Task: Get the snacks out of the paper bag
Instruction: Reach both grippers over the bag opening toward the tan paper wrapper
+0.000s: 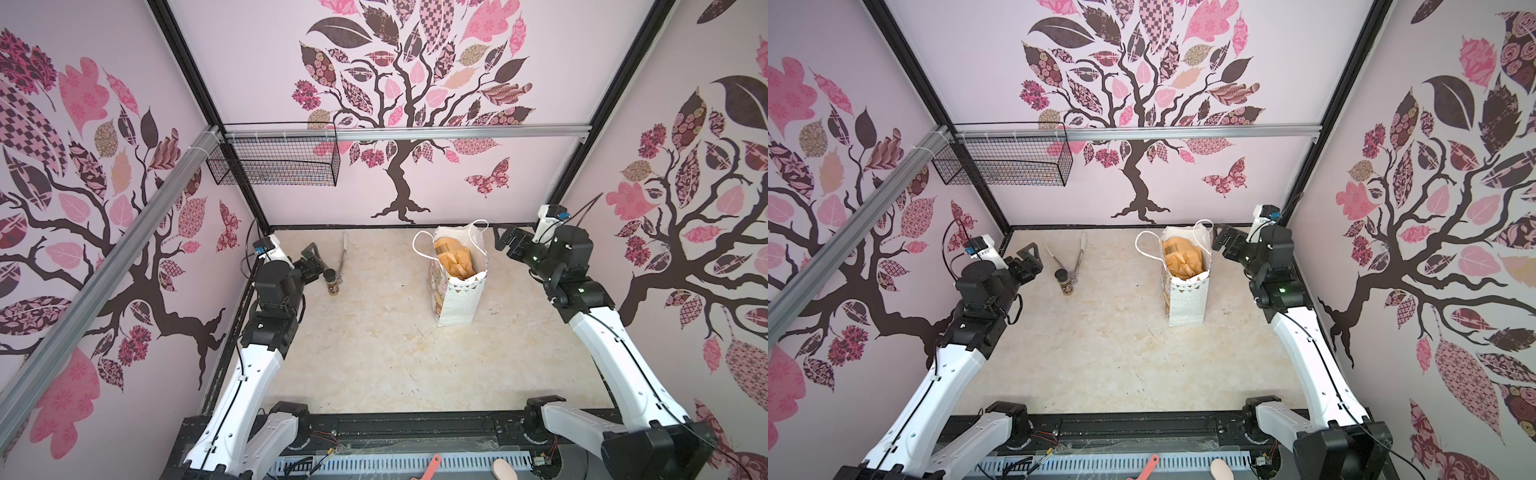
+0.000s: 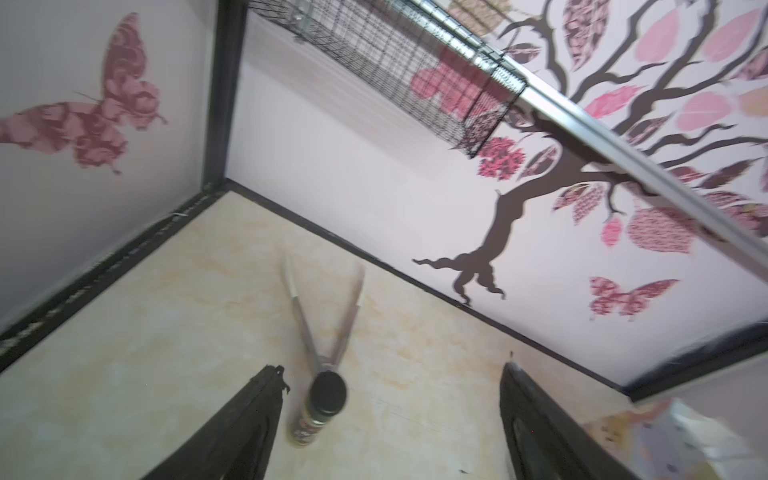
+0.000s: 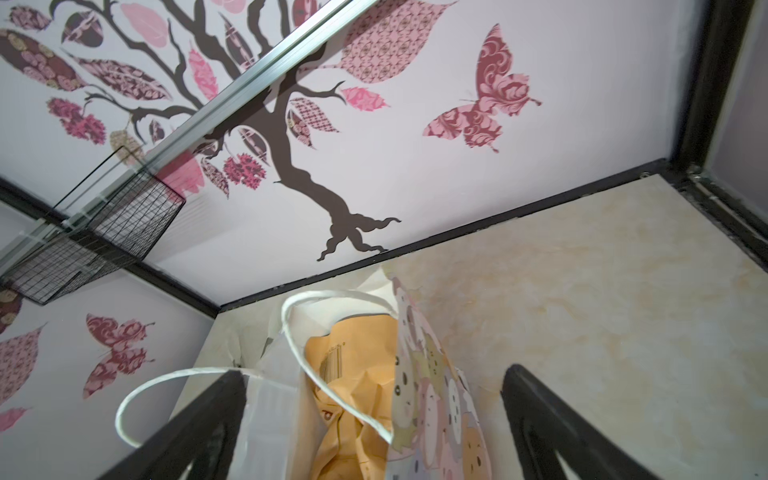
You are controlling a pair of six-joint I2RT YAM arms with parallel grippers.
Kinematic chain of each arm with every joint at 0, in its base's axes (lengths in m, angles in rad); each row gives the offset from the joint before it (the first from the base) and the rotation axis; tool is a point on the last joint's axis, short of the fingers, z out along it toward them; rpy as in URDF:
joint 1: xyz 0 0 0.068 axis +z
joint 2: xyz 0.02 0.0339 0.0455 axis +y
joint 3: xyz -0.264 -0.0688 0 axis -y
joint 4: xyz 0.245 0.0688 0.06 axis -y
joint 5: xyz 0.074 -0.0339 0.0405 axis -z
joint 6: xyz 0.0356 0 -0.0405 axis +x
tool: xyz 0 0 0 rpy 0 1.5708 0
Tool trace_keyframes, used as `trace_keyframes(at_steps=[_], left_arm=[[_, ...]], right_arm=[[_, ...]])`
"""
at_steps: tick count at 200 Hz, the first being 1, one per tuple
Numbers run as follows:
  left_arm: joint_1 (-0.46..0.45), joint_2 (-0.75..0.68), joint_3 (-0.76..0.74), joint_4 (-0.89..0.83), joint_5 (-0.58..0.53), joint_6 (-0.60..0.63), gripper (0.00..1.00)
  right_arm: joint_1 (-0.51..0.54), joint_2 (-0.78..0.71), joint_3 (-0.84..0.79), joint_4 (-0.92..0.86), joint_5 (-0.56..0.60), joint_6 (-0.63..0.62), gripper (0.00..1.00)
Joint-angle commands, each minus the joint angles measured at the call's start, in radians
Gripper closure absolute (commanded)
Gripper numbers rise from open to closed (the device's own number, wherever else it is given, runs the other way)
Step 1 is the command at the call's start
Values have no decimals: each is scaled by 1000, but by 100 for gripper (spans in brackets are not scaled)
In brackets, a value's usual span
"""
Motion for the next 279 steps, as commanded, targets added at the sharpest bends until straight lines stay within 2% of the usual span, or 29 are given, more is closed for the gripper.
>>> trace_keyframes(at_steps=[1,13,26,44,58,81,101,143,158,186,210,225,235,262,279], left_arm=[[-177,94,197,-293,12,-114,18],[-296,173,313,-357,-39,-94,18],[-398,267,429,-411,-44,-82,18],[-504,399,568,-436,-15,-41,17],[-560,499,652,-443,-14,-26,16],[-593,666,807,-512,0,-24,15],[-604,790,933,-585,-5,-36,15],[-613,1033,1196,-766,-51,-87,37],[-614,1064,1213,-772,-35,-111,45],[-614,1034,1147,-703,-18,-143,62],[-613,996,1113,-673,-32,-136,85],[-613,974,1099,-667,-43,-125,100],[-612,963,1090,-664,-50,-118,100],[-606,920,1056,-661,-46,-102,100],[-600,853,983,-645,-58,-90,100]], right_arm=[[79,92,126,-253,13,-98,1],[93,146,190,-322,29,-120,1],[108,190,238,-375,74,-143,1],[155,214,252,-384,212,-192,2],[162,239,262,-398,248,-202,2],[162,296,289,-429,273,-221,2],[160,315,266,-408,245,-225,4],[158,357,253,-373,204,-206,18],[156,354,246,-359,193,-199,24],[151,332,223,-329,175,-182,34],[152,297,179,-276,152,-134,48],[152,263,143,-230,133,-100,64],[153,244,128,-207,126,-74,73],[182,188,68,-140,104,-12,82],[192,152,19,-96,39,43,87]])
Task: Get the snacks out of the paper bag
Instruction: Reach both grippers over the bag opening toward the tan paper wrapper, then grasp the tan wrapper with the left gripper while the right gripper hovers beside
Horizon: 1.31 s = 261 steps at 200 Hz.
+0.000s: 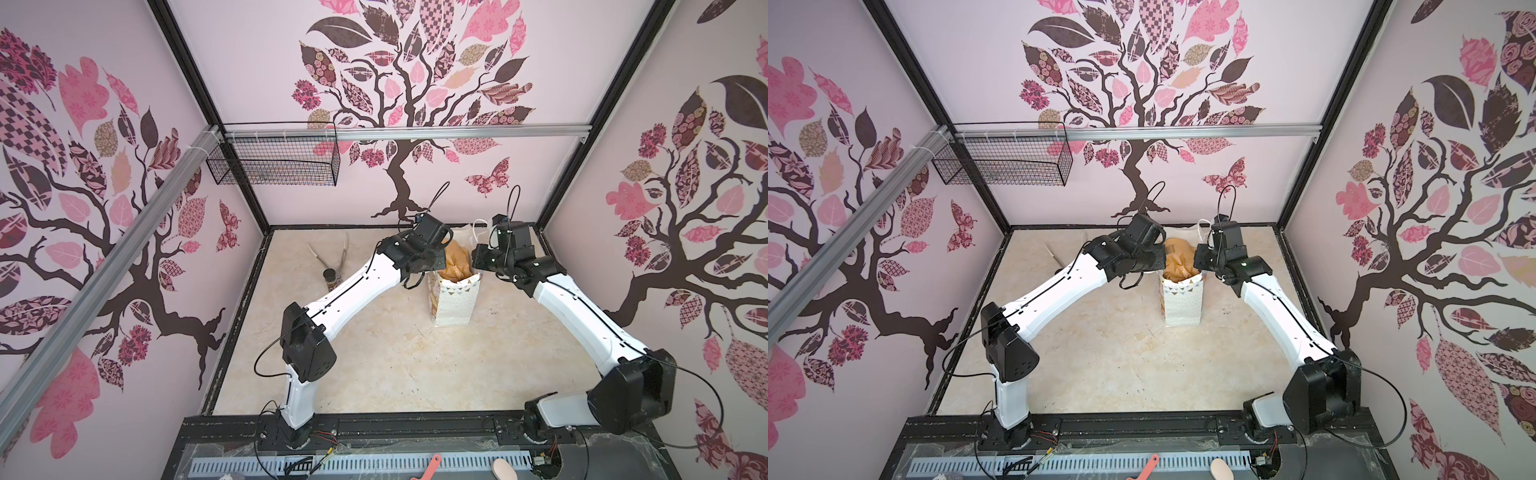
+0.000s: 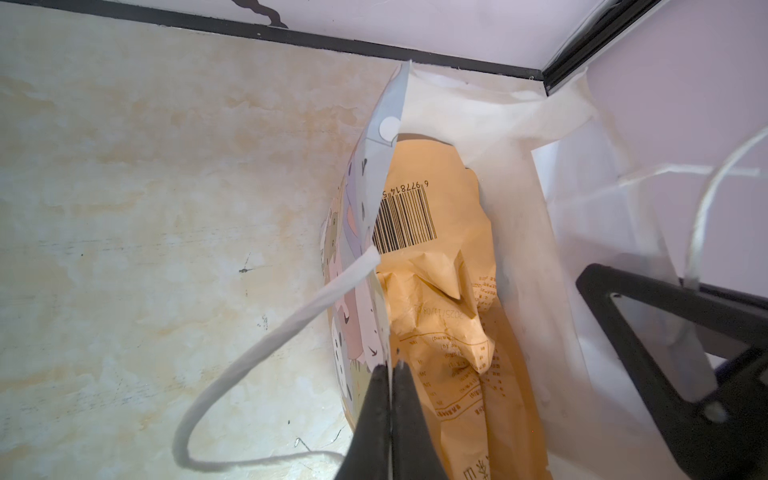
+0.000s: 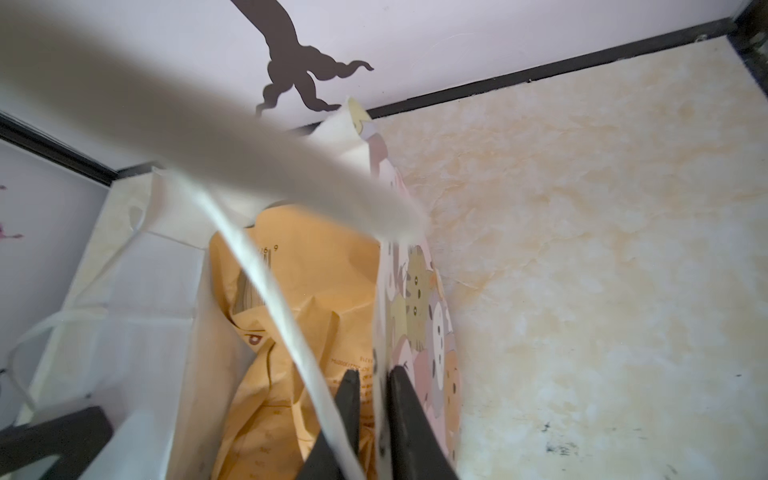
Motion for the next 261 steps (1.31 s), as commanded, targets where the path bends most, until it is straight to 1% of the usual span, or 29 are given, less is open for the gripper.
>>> trace_keyframes(at_steps=[1,7,15,35,49,66,89,109,128,142,160,165,172,186,200,220,236,261], left_arm=[[9,-131,-83,45,-30,31,100],[11,-162,-118,54,-38,34,100],[17,-206,-162,67,-50,38,100],[41,-309,-278,77,-69,39,100],[66,-371,-347,76,-69,35,100],[97,-455,-441,91,-61,33,100],[142,-547,-535,87,-74,36,100],[176,-591,-592,84,-89,52,100],[208,-605,-619,76,-62,59,100],[215,-613,-631,75,-69,63,100],[214,-619,-636,72,-90,66,87],[214,-621,-635,72,-94,68,81],[215,-623,-633,73,-99,69,73],[215,-630,-626,75,-108,77,68],[215,-641,-618,76,-109,90,60],[215,-667,-600,63,-113,103,54],[216,-694,-581,45,-112,106,51],[216,-761,-551,33,-96,108,48]], right_arm=[[25,-80,-41,93,-87,94,87],[33,-93,-57,111,-102,114,90],[59,-108,-74,124,-95,134,91],[179,-124,-93,156,-21,152,91],[259,-111,-95,185,5,176,91],[328,-88,-103,243,14,226,91],[428,-49,-87,295,97,243,90],[452,2,-52,306,101,249,86],[452,30,-34,304,105,246,85],[453,35,-36,311,107,240,85],[454,40,-31,309,95,237,76],[452,40,-31,310,93,237,73],[452,39,-30,311,89,237,65],[452,34,-26,310,74,237,56],[454,23,-20,308,64,237,48],[453,-7,-12,305,44,230,38],[452,-41,-8,308,17,219,32],[454,-113,-23,320,-11,199,28]])
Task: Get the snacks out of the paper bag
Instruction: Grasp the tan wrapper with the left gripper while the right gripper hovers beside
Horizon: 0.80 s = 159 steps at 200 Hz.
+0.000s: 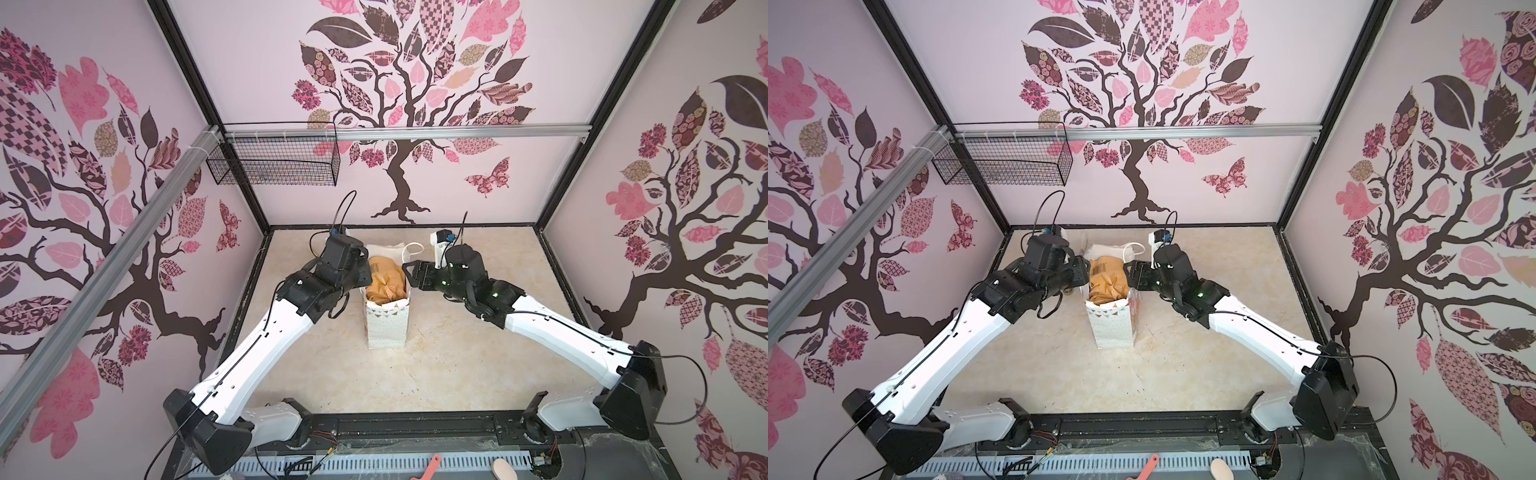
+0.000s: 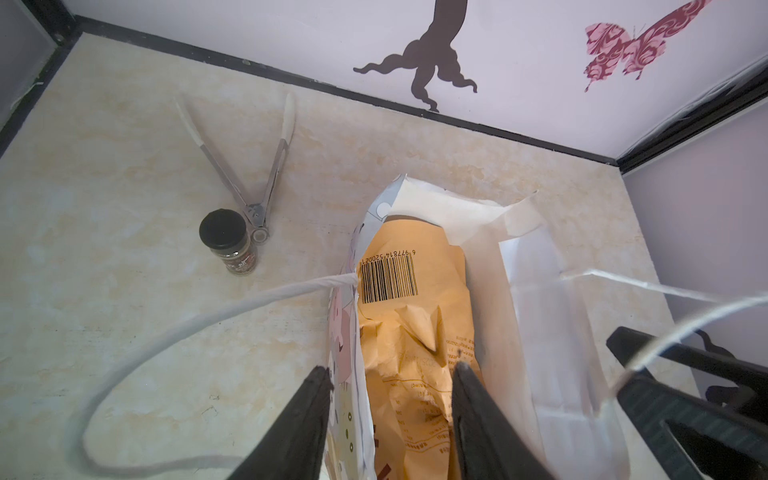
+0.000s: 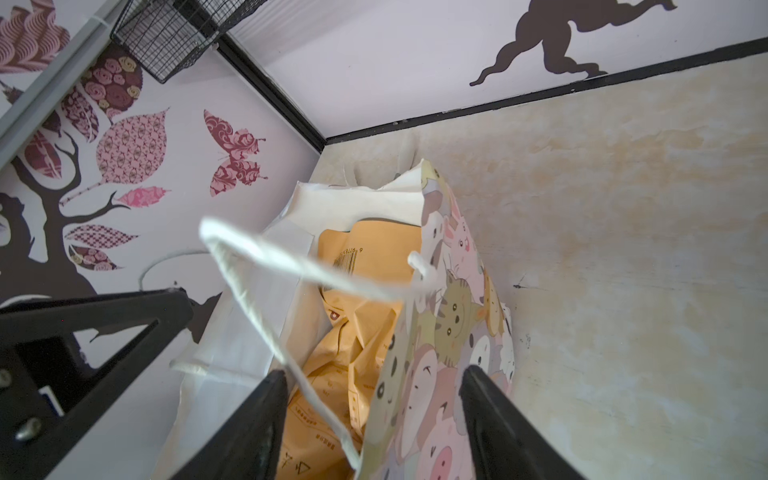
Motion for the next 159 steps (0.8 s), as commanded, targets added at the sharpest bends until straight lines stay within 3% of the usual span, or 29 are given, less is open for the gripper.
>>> trace_keyframes(at_steps=[1,46,67,98,115,147,159], left_arm=[[3,-72,62,-13,3,17,48],[-1,-162,132,13,125,-3,48],[-26,-140,185,-5,124,-15,49],[-162,17,357,-147,-46,68,50],[-165,127,454,-264,-60,83,49],[-165,272,524,-370,-93,114,49],[-166,328,548,-410,-100,125,48]], right_arm=[[1,-108,37,17,-40,-26,27],[0,-233,23,-3,-122,-66,26],[0,-270,17,-14,-177,-59,24],[0,-293,8,-56,-240,-75,18],[-1,-291,6,-96,-267,-101,12],[0,-293,-17,-158,-281,-136,9],[0,-299,-24,-184,-263,-152,1]])
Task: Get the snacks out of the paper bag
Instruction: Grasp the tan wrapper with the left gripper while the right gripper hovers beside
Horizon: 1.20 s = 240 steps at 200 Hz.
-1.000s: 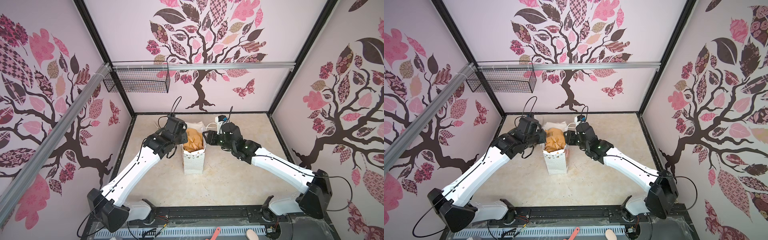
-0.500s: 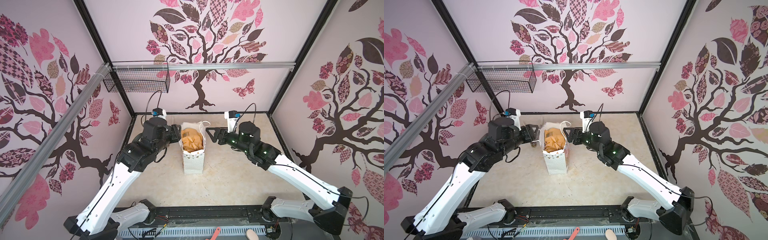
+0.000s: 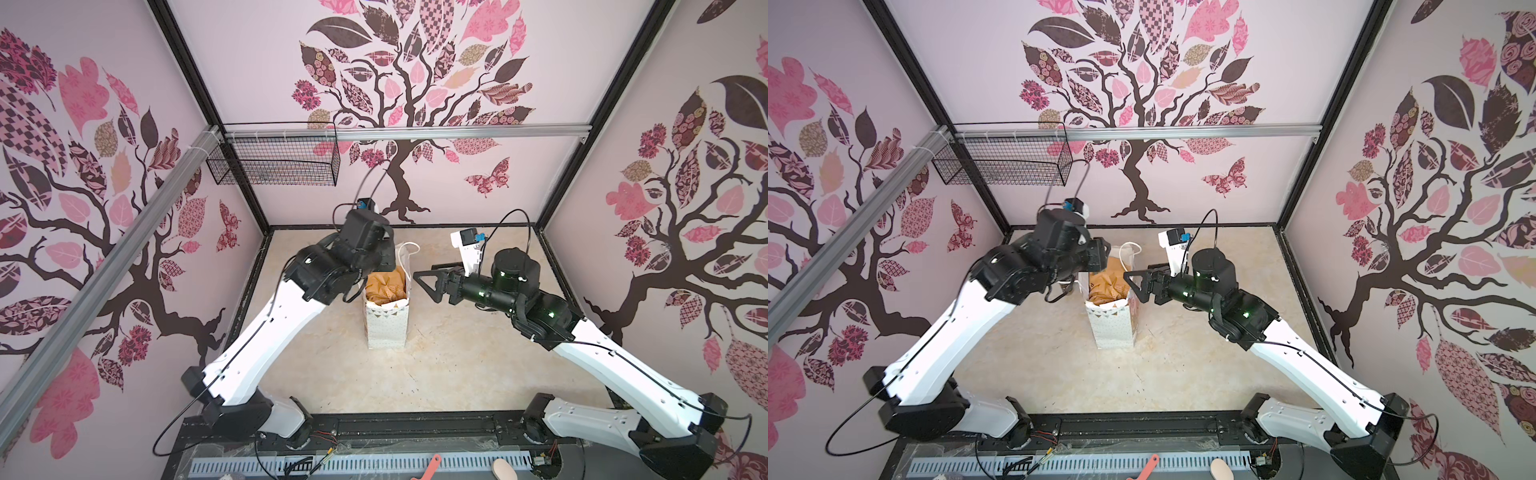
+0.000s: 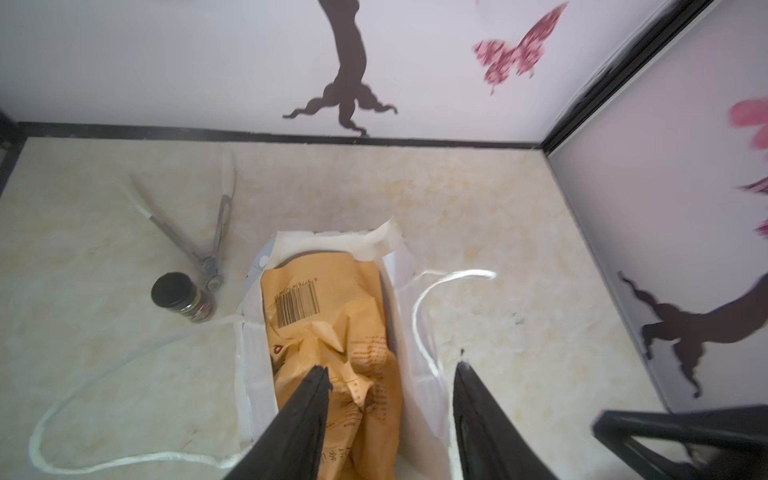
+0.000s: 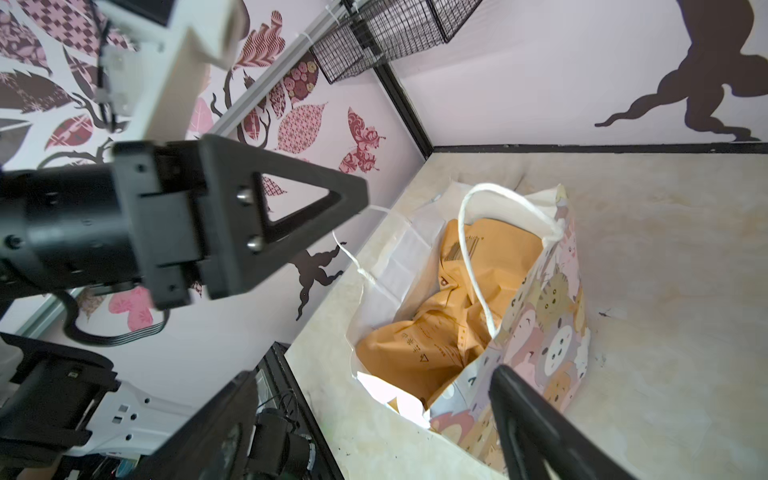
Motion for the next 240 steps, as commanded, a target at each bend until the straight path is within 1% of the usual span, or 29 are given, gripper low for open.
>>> trace_keyframes(at_steps=[1,14,46,50,81,106,119,131,145,156,175,189,215,240], left_arm=[[-1,77,62,-151,-48,48,48],[0,126,98,-183,-48,57,48],[32,183,77,-167,-18,35,48],[37,188,43,-165,-17,31,48],[86,207,-23,-127,4,28,48],[123,224,-73,-83,80,36,48],[129,239,-87,-64,112,43,46],[129,255,-90,-50,126,48,41],[132,280,-88,-52,116,51,37],[133,300,-82,-62,76,52,34],[133,334,-78,-77,19,58,32],[135,355,-86,-78,0,58,32],[135,376,-120,-47,30,62,32],[135,384,-156,-7,87,53,38]], right_arm=[[0,-22,-11,-81,-5,-46,1],[0,-26,-11,-106,12,-64,1],[0,-39,-12,-123,16,-77,0],[-1,-40,-11,-125,16,-77,0],[0,-63,-13,-135,23,-79,0],[0,-77,-7,-135,17,-73,0],[0,-78,-2,-136,9,-68,0],[0,-77,7,-139,-2,-63,0],[-1,-73,19,-145,-18,-59,0],[0,-71,26,-151,-27,-59,0],[1,-71,20,-150,-38,-65,0],[0,-68,19,-152,-43,-66,0],[-1,-67,17,-150,-47,-64,0],[-1,-67,17,-151,-43,-64,0]])
